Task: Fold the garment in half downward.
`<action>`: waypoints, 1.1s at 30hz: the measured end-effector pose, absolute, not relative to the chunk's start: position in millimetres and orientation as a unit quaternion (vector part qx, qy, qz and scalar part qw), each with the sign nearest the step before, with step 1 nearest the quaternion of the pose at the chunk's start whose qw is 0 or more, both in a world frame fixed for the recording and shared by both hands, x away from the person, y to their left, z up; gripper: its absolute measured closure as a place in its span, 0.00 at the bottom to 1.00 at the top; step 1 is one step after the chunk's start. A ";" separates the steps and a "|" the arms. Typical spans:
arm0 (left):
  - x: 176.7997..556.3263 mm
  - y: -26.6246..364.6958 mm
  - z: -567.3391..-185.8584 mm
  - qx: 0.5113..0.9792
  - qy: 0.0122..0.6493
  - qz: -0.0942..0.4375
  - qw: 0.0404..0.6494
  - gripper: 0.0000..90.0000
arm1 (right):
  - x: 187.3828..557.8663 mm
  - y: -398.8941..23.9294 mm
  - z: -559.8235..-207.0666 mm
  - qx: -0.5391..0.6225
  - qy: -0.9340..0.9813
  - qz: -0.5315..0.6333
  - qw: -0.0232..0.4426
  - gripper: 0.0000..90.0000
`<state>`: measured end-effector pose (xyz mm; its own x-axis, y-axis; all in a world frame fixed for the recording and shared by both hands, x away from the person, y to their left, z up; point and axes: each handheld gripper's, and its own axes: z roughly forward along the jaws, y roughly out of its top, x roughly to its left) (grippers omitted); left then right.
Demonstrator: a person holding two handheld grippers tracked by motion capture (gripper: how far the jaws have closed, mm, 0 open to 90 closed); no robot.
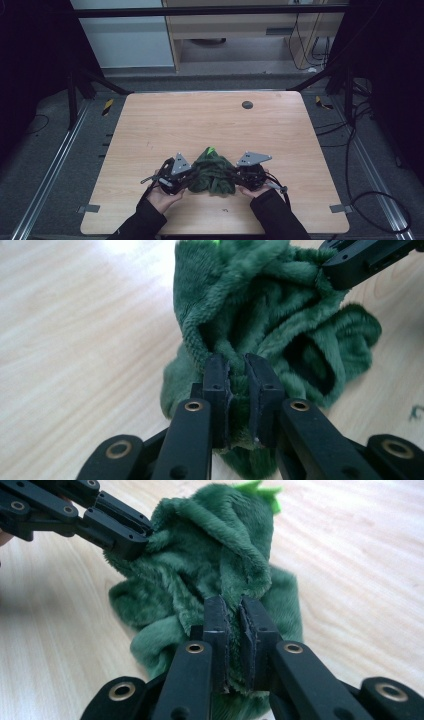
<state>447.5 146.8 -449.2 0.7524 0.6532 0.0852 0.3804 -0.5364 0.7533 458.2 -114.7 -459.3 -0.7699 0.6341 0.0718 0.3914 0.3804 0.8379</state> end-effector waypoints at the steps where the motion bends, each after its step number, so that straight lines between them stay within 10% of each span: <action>1: 446.6 148.1 -450.8 0.857 0.302 0.178 0.377 0.89 | 457.2 -114.4 -461.0 0.311 0.822 0.459 0.129 0.92; 33: 417.4 162.7 -469.6 0.874 0.286 0.117 0.374 0.83 | 428.8 -120.1 -476.4 0.317 0.841 0.435 0.060 0.86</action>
<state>417.4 162.7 -469.6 0.8092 0.5875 -0.0103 0.4129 -0.5559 0.7214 428.8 -120.1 -476.4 -0.7917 0.5853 0.1748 0.4807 0.4203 0.7696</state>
